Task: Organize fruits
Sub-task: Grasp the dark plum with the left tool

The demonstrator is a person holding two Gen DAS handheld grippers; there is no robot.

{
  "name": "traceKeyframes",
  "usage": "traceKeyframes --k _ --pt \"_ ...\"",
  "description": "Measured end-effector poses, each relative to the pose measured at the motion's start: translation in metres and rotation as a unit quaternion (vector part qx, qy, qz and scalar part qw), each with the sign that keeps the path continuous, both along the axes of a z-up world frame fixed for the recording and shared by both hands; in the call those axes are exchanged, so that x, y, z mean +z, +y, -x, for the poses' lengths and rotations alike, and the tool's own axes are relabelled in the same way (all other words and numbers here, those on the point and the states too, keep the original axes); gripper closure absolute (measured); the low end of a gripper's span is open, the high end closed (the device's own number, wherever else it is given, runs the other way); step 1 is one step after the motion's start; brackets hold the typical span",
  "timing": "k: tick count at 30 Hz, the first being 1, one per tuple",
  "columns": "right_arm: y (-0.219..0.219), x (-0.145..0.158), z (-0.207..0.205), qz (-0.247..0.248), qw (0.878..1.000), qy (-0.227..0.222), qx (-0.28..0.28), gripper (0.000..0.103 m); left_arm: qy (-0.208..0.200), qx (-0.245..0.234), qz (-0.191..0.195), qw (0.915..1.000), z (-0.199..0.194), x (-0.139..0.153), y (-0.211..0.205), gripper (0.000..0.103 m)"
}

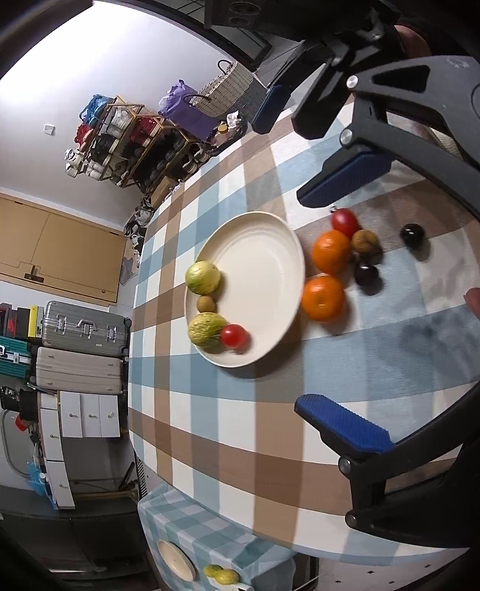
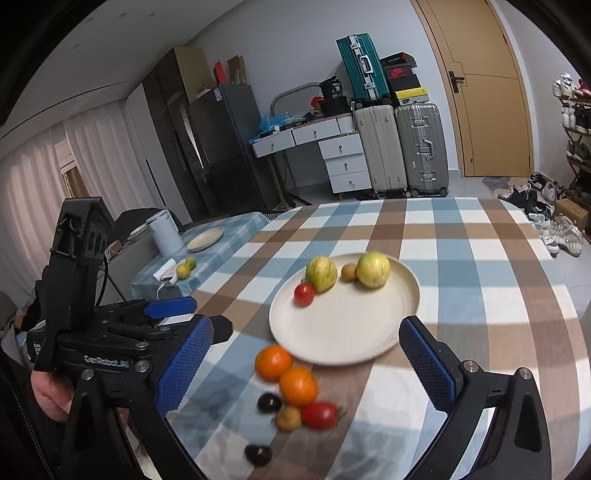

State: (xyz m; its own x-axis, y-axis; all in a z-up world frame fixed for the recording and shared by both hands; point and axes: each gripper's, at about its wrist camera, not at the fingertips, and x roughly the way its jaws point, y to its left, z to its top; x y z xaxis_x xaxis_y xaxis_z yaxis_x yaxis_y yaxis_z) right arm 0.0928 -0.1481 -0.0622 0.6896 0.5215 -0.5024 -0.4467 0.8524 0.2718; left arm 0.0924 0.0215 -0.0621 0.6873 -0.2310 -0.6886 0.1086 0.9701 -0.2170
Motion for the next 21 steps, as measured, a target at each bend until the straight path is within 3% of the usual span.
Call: traceKeyframes --k 9,21 --pt "-0.010 -0.022 0.035 0.010 1.000 0.012 -0.018 0.000 0.016 -0.012 -0.011 0.9997 0.033 -0.026 -0.012 0.001" --pt "-0.019 -0.048 0.061 0.019 0.998 0.032 -0.040 0.000 0.072 -0.034 -0.019 0.9967 0.039 -0.067 -0.031 0.001"
